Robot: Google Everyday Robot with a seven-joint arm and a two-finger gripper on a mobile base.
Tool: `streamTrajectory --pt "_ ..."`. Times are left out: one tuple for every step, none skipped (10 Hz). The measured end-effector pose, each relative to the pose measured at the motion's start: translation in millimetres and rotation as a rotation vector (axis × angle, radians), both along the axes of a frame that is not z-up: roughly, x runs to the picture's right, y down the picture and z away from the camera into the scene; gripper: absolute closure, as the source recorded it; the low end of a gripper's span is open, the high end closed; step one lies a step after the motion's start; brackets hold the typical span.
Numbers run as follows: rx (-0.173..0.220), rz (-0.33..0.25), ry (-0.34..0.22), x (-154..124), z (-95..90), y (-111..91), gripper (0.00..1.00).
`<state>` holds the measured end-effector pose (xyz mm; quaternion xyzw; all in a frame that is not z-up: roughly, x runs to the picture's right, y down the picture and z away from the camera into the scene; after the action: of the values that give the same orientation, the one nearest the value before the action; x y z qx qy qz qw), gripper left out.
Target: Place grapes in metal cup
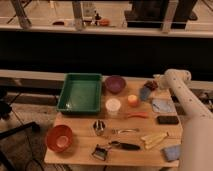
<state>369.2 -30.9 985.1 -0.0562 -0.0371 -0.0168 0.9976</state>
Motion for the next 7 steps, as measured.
streamTrajectory --pt "0.004 -0.008 0.001 -0.6 3.8 0.6 0.20" --pt "0.016 -0.018 0.003 0.9 11.2 1.1 0.20" --pt "0.024 -0.021 0.005 2.6 14.9 1.6 0.20" --pt "0.033 -0.023 0.007 4.4 17.1 0.9 0.20" --pt "0.048 -0.026 0.010 6.2 19.6 -0.3 0.20" --pt "0.063 -0.028 0.013 6.8 20.7 -3.0 0.20" --pt "0.075 -0.029 0.014 7.3 20.6 -5.8 0.20"
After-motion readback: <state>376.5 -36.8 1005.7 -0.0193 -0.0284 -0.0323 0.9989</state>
